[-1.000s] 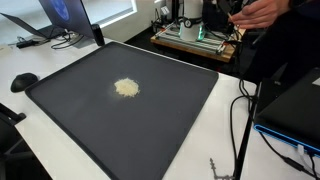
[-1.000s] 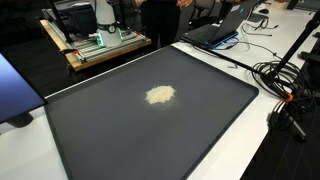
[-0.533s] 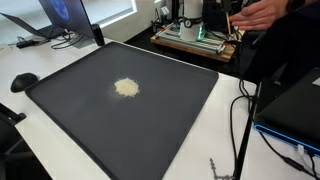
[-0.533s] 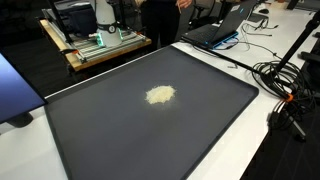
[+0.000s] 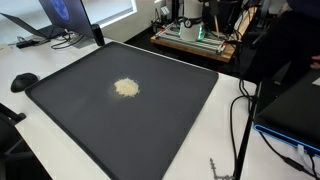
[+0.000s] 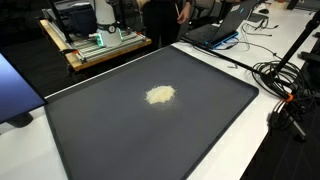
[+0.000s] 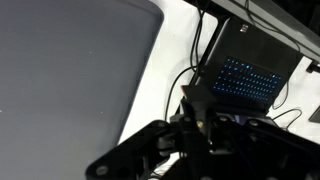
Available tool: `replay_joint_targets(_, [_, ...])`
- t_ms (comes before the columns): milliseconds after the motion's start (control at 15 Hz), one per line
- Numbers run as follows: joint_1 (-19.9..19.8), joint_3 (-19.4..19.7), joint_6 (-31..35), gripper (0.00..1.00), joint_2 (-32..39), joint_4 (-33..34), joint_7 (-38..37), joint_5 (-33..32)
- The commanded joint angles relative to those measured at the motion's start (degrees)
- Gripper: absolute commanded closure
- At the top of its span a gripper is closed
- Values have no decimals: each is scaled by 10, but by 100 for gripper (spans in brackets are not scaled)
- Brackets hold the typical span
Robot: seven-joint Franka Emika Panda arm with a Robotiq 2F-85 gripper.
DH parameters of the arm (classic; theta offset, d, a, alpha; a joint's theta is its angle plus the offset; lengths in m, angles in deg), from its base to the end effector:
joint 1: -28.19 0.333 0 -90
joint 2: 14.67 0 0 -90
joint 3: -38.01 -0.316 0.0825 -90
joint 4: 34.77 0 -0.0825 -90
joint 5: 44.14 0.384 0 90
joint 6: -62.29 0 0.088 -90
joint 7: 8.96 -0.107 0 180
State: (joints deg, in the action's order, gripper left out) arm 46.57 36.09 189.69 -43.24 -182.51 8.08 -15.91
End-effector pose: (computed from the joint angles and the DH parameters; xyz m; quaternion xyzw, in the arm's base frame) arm 0.3710 0.1533 0.4445 -0.9610 -0.1819 -0.0653 0.1979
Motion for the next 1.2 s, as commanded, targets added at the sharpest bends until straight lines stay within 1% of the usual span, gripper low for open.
replay_joint_targets(0, [-62,2,-21,97,23,27,-53,-59])
replay_joint_targets(200, [-119,-8,-26,97,41,49,-127,-142])
replay_joint_targets(400, [-164,-23,-55,97,67,90,-206,-234])
replay_joint_targets(467, [-139,-4,-26,97,44,53,-157,-190])
replay_joint_targets(533, [-144,-5,-29,88,48,60,-162,-197])
replay_joint_targets(1000, [-141,-5,-28,88,49,57,-161,-197])
replay_joint_targets(1067, [-145,-5,-34,97,60,65,-162,-205])
replay_joint_targets(1133, [-157,-16,-22,97,77,77,-184,-233])
